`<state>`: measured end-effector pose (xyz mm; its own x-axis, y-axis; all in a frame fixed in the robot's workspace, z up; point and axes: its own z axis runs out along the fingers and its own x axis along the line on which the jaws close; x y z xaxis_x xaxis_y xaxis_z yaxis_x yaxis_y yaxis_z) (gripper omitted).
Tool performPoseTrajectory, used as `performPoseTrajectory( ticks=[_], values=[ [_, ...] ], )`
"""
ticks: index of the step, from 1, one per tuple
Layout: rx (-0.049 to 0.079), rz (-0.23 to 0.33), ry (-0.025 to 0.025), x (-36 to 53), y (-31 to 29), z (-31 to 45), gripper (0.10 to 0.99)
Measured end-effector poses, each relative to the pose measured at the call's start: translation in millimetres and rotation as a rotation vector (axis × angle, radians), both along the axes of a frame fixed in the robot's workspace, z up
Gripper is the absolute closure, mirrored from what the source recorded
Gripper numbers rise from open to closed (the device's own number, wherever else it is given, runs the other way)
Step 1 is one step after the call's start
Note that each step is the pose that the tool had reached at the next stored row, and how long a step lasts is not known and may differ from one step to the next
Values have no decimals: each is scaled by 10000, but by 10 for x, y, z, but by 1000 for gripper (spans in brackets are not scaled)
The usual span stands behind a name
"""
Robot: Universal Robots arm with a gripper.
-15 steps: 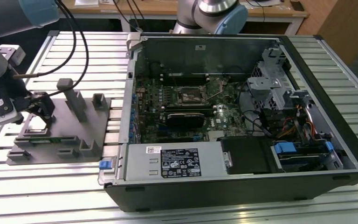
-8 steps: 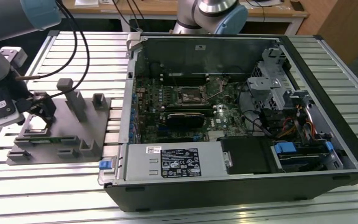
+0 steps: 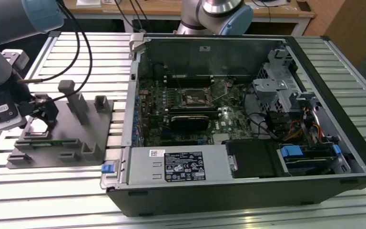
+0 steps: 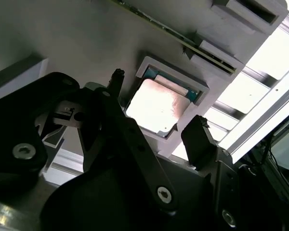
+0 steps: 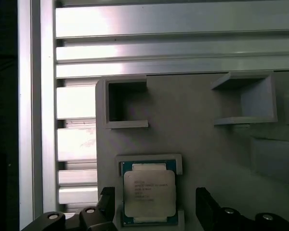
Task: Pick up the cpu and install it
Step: 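Pick up the cpu and move it towards the insertion slot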
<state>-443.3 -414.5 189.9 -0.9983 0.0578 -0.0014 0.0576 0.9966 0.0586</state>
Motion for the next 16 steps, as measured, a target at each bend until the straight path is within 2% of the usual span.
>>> performPoseTrajectory(
  ticks=[6,7,8,9,16],
  values=[
    [-16,1,-1,0,0,-49,337],
    [-17,1,1,-1,0,-53,400],
    [-18,1,4,-1,-1,-52,400],
    [-14,6,3,-2,-1,-53,467],
    [7,72,0,-17,2,-54,467]
  ],
)
